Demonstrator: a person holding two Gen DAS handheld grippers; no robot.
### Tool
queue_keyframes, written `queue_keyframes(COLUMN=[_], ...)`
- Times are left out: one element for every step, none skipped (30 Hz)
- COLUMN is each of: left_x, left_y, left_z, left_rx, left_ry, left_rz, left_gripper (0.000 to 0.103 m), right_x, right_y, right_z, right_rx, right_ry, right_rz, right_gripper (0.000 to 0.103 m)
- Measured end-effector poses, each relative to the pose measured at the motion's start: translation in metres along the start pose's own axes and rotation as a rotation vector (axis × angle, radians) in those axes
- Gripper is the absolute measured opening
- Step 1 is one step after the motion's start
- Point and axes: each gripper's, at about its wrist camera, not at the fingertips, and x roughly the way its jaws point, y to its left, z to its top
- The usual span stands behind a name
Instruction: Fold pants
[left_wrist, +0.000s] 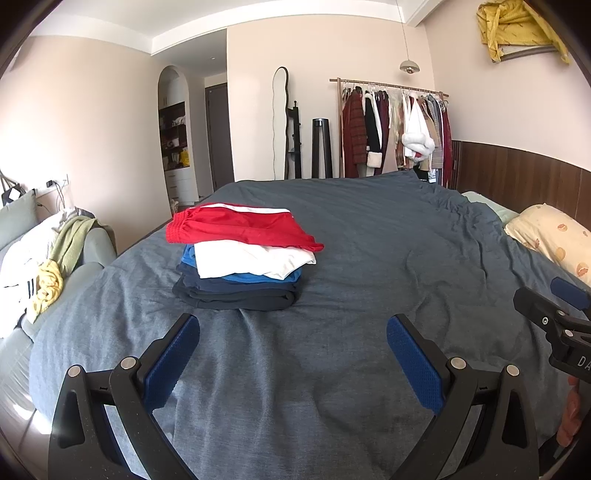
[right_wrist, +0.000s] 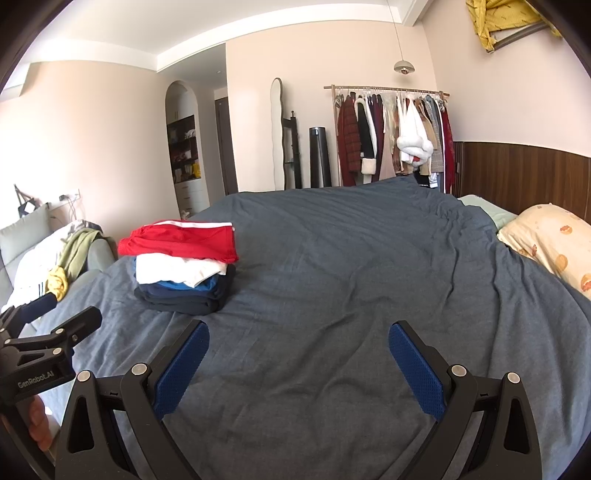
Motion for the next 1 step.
queue_keyframes(left_x=[-0.0004], left_y=[-0.0003], left_z=[0.0001], left_rx=[0.0], left_ry=[0.0], left_rz=[-0.001], left_gripper=[0.103], right_x=[0.0], right_y=[0.001], right_z=[0.0], right_rx=[0.0], right_ry=[0.0], right_rz=[-0.002], right_gripper=[0.099])
